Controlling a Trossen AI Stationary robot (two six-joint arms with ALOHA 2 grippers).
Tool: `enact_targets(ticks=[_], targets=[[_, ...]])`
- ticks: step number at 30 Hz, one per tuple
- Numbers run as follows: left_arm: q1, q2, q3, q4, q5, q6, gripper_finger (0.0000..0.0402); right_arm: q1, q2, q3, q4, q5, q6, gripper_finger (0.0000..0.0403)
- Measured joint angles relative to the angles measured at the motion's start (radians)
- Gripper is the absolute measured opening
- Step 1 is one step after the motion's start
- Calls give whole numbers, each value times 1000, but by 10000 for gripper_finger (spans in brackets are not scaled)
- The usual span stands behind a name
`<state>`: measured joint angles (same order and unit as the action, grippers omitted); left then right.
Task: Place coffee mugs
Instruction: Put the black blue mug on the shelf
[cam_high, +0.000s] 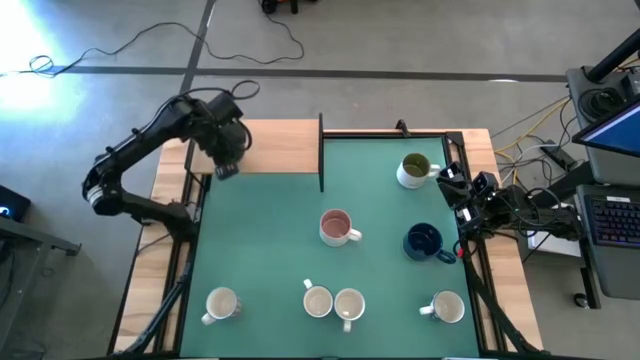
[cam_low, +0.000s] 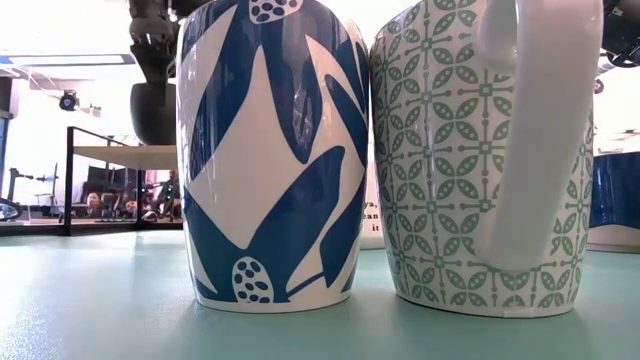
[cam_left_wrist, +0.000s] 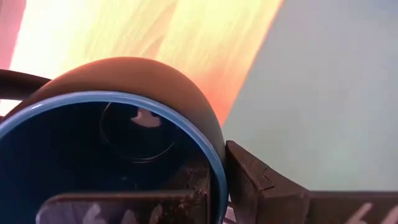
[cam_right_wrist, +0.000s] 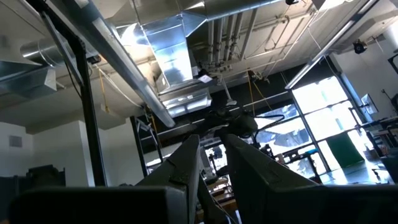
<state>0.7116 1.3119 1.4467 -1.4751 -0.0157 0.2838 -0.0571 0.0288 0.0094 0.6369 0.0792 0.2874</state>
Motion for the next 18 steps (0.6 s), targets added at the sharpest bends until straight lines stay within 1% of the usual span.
enact_targets(ticks=[7,12,18], targets=[[70,39,4,2,70,17,17,0,0,0,0,0,0,68],[98,42,4,17,75,14,19,0,0,0,0,0,0,68],[121,46,24,34,44,-25,40,0,0,0,0,0,0,68]])
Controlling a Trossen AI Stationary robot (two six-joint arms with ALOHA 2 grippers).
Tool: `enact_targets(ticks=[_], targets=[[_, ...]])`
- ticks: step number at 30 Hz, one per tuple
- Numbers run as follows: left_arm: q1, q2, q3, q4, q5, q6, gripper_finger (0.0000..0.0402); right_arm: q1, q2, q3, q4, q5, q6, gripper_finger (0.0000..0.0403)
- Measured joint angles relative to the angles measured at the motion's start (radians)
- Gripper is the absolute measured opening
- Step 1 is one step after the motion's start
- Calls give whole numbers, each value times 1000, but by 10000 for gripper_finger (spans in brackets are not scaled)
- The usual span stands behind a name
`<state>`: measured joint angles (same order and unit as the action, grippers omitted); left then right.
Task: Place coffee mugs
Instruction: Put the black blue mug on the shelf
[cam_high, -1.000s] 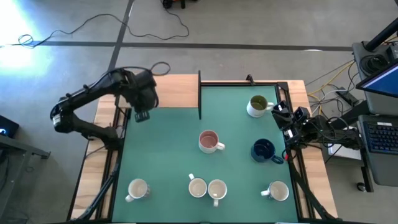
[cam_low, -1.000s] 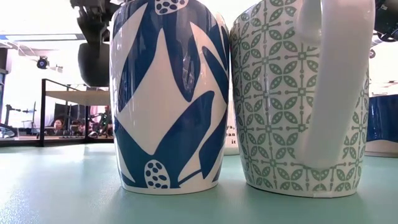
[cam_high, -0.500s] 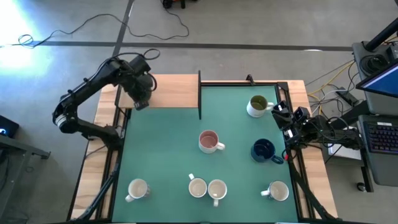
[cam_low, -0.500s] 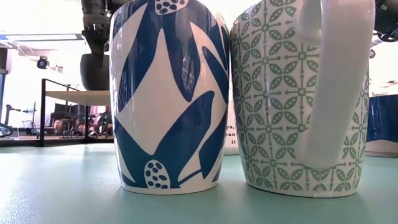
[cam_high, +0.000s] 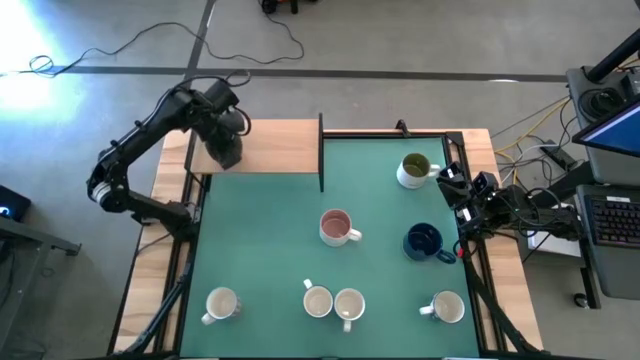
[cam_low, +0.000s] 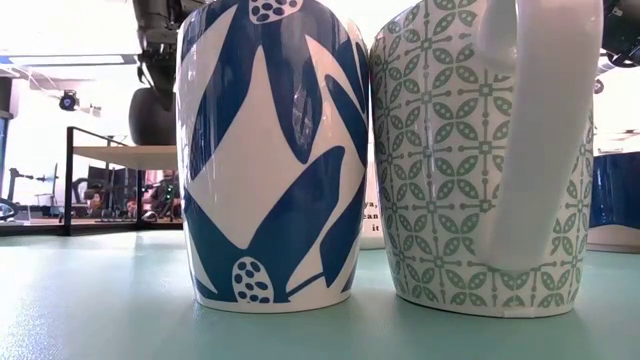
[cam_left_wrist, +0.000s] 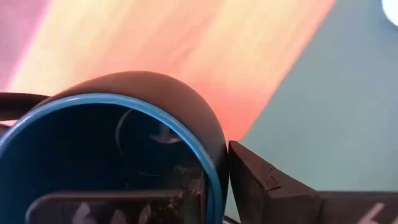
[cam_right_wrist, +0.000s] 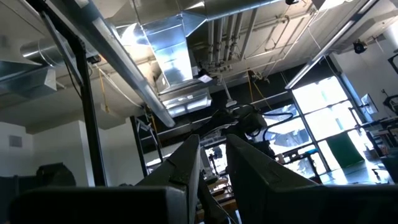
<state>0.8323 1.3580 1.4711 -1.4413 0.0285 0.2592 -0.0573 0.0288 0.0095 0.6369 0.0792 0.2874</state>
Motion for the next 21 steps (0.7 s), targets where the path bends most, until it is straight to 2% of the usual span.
enact_targets(ticks=[9,21], targets=[[34,14,4,35,-91,-40,75,0,0,0,0,0,0,68],[95,48,4,123,-97,-3,82,0,0,0,-1,0,0,68]])
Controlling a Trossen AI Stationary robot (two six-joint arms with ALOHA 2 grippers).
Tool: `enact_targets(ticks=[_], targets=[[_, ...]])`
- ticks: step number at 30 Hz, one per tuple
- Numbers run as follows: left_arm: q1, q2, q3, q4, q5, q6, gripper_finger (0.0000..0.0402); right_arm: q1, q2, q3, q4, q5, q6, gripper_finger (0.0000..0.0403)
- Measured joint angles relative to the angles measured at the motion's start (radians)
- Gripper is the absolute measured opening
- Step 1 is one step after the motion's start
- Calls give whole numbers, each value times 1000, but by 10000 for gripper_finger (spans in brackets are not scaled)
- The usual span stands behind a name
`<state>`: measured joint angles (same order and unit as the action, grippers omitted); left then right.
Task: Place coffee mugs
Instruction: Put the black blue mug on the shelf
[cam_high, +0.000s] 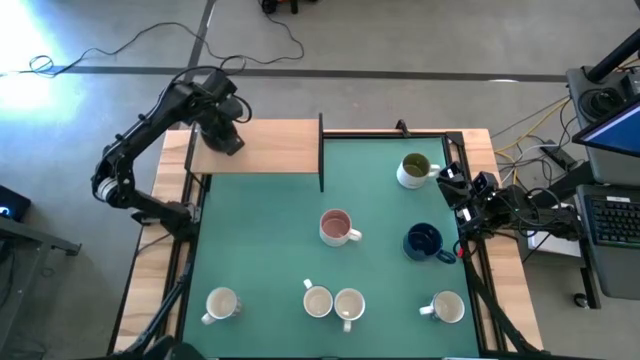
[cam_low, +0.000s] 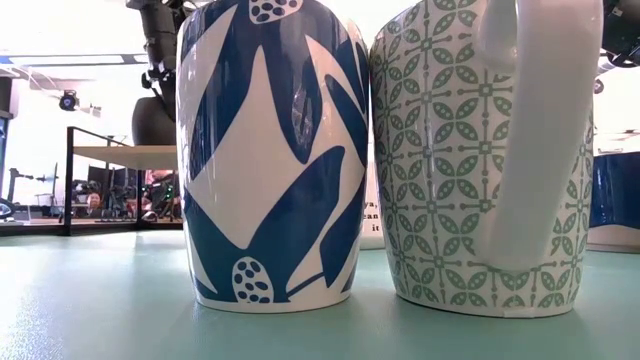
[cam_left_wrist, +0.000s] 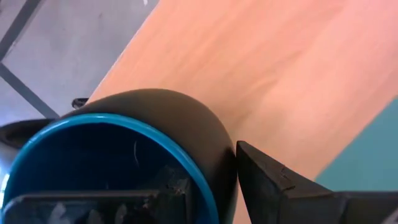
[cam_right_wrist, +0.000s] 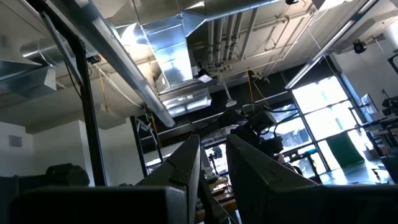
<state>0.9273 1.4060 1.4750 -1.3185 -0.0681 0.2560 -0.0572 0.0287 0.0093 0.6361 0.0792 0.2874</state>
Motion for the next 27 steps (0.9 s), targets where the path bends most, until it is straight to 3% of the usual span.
enact_targets(ticks=[27], targets=[[116,15,0,68,-16,101,82,0,0,0,0,0,0,68]])
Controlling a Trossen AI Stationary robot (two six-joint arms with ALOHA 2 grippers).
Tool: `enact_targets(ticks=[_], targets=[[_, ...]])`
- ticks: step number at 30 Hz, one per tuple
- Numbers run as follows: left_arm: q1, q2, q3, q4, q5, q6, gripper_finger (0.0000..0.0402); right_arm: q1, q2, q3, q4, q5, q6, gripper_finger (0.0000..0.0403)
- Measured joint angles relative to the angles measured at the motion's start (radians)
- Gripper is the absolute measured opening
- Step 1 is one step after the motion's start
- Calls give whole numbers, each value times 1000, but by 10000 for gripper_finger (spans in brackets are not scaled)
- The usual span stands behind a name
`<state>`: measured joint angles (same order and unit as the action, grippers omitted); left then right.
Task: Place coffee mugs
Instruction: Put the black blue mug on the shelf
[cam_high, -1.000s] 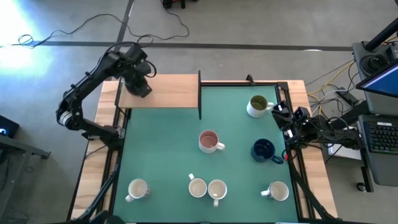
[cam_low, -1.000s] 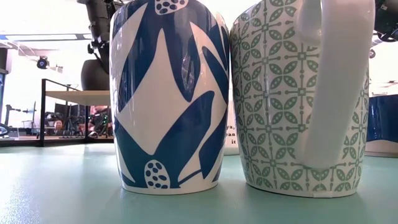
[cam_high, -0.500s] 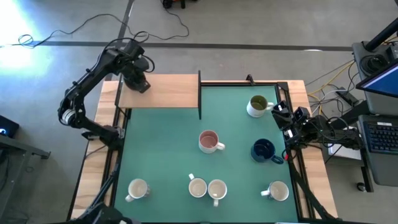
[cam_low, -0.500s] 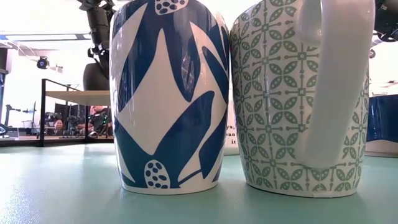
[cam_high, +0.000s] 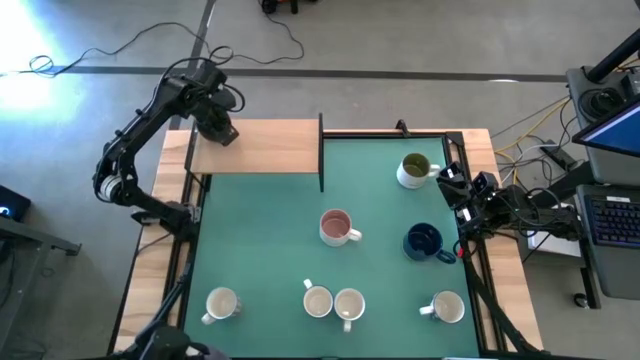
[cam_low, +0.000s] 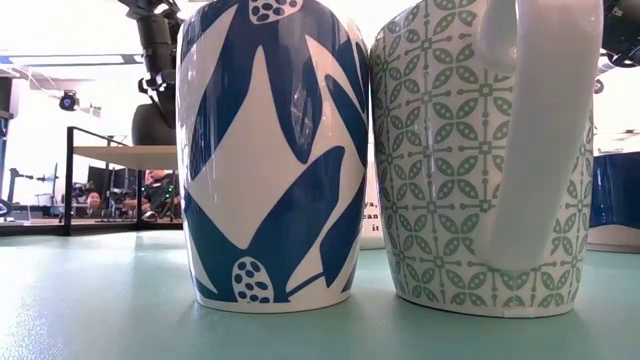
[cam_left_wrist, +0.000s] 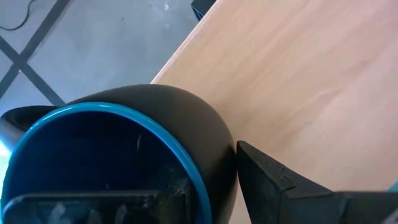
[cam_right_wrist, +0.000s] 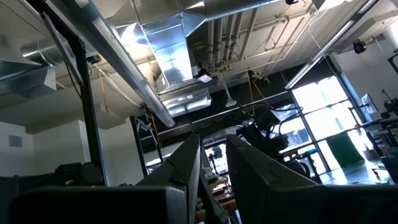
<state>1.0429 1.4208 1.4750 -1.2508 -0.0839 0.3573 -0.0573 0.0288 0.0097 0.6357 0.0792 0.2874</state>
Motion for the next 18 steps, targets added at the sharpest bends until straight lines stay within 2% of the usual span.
enact_targets(ticks=[18], targets=[[28,0,-3,33,-14,1,82,0,0,0,0,0,0,68]])
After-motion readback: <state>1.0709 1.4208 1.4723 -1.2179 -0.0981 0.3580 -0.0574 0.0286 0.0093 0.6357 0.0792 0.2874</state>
